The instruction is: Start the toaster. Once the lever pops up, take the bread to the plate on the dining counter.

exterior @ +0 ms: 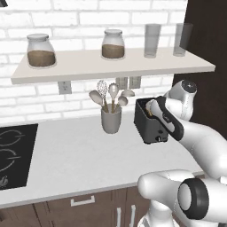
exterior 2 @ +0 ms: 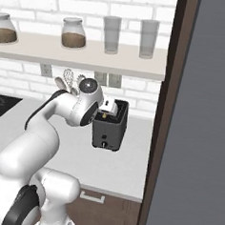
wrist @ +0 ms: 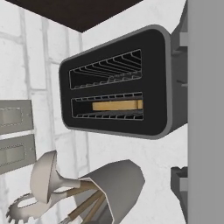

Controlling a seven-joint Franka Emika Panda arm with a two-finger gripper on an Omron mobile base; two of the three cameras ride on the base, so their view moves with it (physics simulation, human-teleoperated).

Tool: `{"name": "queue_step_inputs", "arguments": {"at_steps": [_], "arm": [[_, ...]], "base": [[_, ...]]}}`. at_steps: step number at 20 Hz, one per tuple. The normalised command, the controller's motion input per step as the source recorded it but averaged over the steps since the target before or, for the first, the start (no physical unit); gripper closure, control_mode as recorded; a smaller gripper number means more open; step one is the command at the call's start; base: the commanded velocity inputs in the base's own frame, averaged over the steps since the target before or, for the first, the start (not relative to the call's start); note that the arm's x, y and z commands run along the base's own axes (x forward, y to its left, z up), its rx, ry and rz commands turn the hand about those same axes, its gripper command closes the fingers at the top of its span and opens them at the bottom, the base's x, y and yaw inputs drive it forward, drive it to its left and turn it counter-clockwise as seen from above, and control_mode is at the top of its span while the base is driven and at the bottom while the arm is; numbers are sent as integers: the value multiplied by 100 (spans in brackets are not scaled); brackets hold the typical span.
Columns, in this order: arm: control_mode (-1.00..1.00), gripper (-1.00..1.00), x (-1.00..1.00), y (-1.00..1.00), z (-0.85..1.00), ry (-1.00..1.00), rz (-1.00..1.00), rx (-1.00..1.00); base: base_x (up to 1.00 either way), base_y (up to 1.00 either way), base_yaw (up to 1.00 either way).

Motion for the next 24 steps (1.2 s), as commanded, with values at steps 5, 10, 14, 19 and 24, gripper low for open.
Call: {"name": "queue_step_inputs", "arguments": {"at_steps": [5,10,14,19,24], "arm": [[-100,-100,0,0,0,0,0,0],[-100,-100,0,0,0,0,0,0],[-100,-100,0,0,0,0,0,0],[-100,-100,0,0,0,0,0,0],[-100,-100,0,0,0,0,0,0]], "base": [[0,0,0],[0,0,0],[0,0,0],[0,0,0],[0,0,0]]}}
